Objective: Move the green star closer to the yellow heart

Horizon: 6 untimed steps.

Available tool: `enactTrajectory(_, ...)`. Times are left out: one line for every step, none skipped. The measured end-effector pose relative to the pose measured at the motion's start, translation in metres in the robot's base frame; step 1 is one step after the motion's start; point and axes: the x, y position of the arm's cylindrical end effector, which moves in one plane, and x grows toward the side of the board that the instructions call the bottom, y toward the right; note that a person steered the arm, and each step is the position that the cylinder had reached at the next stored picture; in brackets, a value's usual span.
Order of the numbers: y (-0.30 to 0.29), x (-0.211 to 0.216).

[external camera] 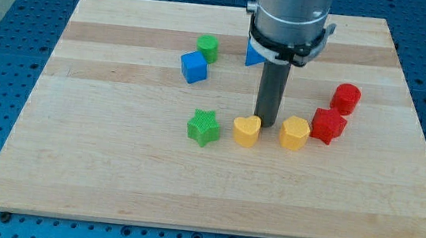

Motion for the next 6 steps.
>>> enactTrajectory(0.000, 0.006)
enactTrajectory(-0.011, 0.015)
enactTrajectory(-0.003, 0.025)
enactTrajectory(-0.004, 0.046)
enactTrajectory(0.013, 0.063)
enactTrajectory(0.033, 0.075)
